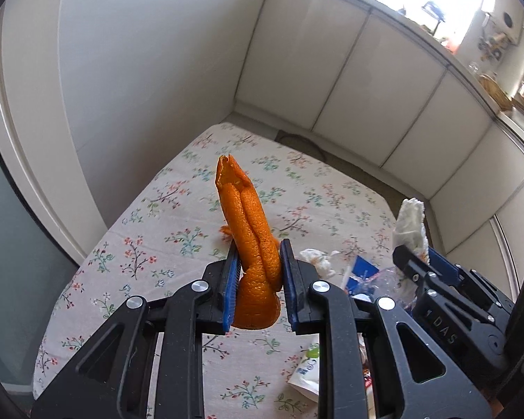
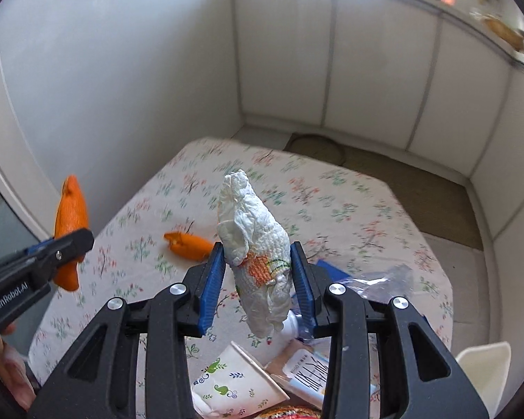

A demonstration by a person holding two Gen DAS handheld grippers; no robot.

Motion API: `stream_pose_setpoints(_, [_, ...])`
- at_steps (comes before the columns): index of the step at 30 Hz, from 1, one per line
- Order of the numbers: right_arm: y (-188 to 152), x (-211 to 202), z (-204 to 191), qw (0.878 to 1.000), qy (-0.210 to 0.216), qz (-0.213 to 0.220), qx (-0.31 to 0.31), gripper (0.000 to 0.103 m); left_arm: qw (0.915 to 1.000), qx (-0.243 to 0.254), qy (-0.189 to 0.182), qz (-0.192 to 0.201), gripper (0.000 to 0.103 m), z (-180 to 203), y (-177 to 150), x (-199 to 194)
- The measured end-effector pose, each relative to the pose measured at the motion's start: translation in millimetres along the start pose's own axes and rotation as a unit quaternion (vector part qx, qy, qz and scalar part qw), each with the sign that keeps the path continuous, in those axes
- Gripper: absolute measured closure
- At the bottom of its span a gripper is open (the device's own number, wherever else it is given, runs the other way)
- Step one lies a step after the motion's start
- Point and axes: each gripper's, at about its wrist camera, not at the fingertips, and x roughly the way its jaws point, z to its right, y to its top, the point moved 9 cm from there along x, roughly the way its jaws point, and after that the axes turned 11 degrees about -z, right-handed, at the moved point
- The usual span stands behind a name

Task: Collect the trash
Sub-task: 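Carry the tissue and the peel in both grippers over the white bin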

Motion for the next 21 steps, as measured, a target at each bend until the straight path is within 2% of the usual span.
stream_pose_setpoints(11, [-19.8, -59.8, 50.9, 0.993, -0.064, 0.079, 0.059, 0.065, 0.9980, 0.052, -0.010, 0.033, 0.081, 41.2, -10.7, -21.4])
stream_pose_setpoints(21, [-47.4, -94.1, 103.2, 0.985, -0.111, 0.096, 0.092, 0.064, 0.9950, 0.090, -0.025, 0.035, 0.081, 79.9, -27.3, -19.7])
